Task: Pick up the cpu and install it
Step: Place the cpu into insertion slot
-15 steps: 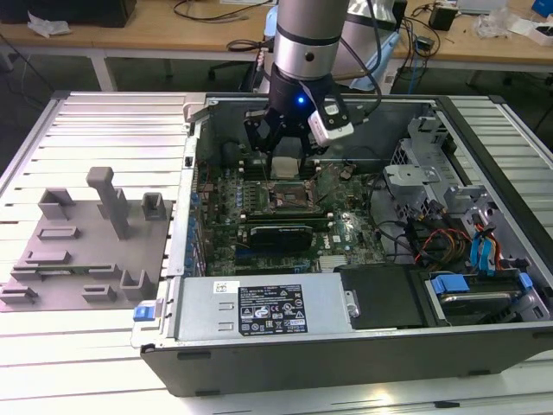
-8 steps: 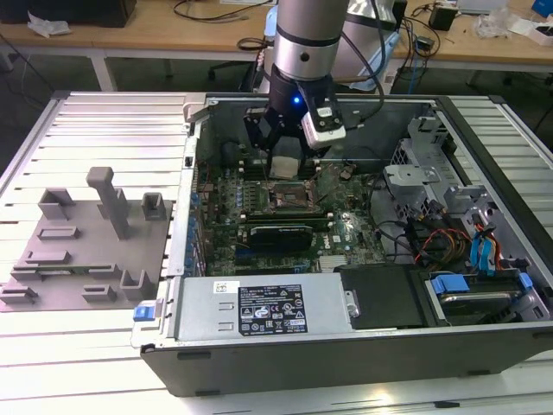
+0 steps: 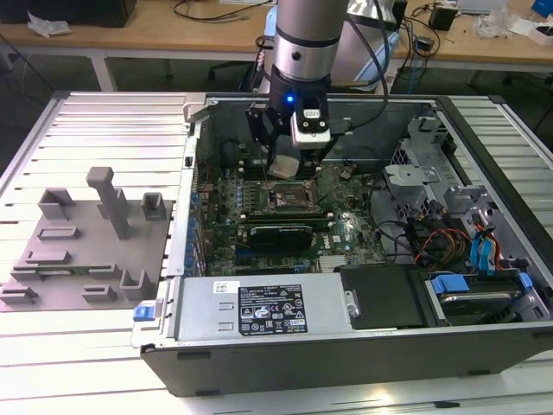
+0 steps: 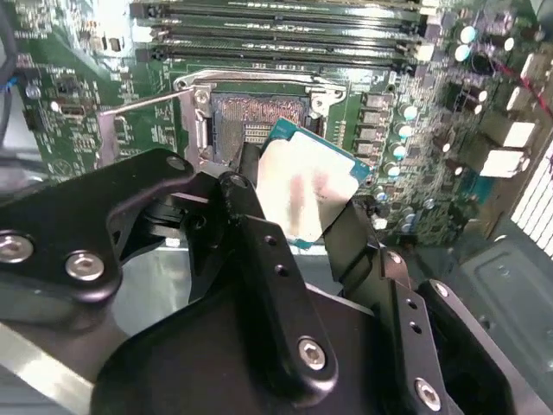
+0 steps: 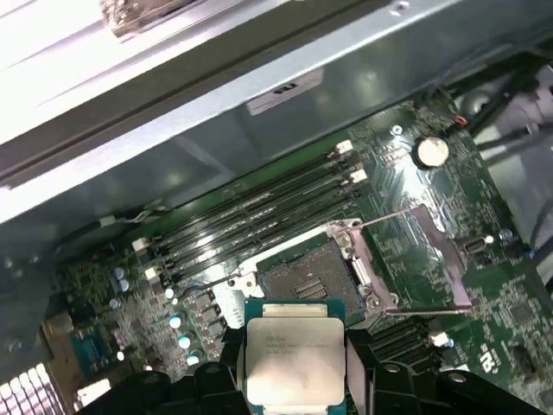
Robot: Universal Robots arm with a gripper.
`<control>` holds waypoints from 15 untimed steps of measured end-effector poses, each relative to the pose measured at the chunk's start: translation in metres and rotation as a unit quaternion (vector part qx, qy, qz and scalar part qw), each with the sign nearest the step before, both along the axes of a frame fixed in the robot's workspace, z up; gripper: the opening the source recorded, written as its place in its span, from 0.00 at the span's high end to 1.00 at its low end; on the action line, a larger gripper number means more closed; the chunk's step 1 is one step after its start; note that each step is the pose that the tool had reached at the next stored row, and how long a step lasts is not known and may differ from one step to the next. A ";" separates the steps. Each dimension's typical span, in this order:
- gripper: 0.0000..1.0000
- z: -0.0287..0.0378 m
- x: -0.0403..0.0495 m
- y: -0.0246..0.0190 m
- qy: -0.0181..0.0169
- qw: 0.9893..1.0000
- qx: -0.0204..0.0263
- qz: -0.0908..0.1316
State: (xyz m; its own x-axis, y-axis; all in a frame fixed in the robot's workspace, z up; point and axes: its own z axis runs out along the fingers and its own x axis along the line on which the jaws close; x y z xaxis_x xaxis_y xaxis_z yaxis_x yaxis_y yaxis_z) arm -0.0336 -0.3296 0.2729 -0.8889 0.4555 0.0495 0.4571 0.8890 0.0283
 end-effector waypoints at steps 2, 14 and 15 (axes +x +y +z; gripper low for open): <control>0.45 -0.0001 0.0000 0.0000 0.000 1.000 0.000 -0.025; 0.45 -0.0018 0.0000 0.0000 0.000 0.980 0.000 -0.200; 0.45 -0.0020 0.0000 0.0000 0.000 0.976 0.000 -0.220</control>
State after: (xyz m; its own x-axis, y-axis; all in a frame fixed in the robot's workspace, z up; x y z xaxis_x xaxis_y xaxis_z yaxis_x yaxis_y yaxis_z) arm -0.0337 -0.3296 0.2709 -0.6076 0.7927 0.0494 0.7942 0.6070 0.0281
